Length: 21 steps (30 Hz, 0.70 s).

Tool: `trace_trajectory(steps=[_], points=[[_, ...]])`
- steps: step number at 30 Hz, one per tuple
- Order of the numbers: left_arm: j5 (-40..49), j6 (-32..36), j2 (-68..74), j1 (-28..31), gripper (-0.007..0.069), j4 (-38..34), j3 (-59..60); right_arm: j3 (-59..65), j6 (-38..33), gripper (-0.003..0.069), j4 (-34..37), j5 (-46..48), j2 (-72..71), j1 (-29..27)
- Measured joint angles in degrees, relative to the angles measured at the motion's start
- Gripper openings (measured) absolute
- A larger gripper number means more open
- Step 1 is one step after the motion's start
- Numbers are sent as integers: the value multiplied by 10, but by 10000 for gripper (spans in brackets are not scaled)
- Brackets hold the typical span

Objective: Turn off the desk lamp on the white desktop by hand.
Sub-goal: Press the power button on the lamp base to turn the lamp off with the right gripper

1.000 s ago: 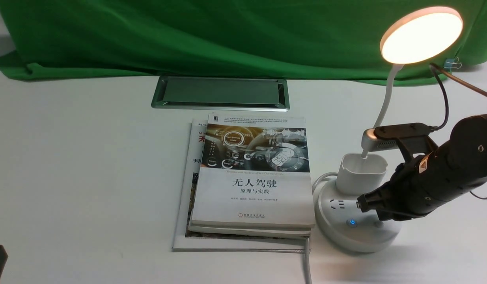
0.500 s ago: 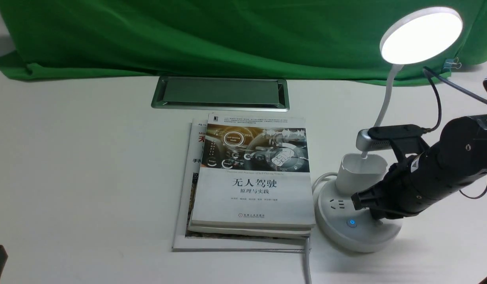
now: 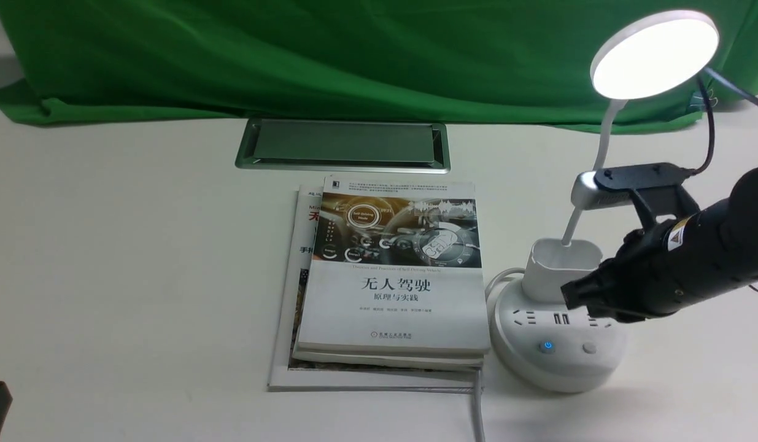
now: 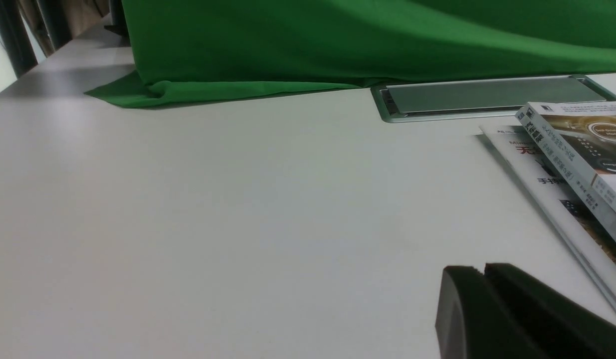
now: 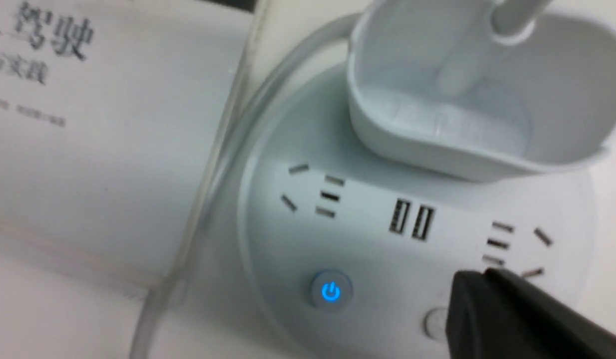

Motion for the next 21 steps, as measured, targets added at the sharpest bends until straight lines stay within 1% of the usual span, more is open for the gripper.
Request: trace_trajectory(steps=[7,11,13,17,21], points=[[0,0,0,0,20,0,0,30,0,35,0,-16,30,-1],[1,0,0,0,20,0,0,28,-1,35,2,-61,60,-1],[1,0,0,0,20,0,0,25,-1,36,2,-69,65,-1],[1,0,0,0,20,0,0,25,-4,36,3,-68,60,-1],[1,1,0,0,20,0,0,33,-4,35,4,-37,26,-1]])
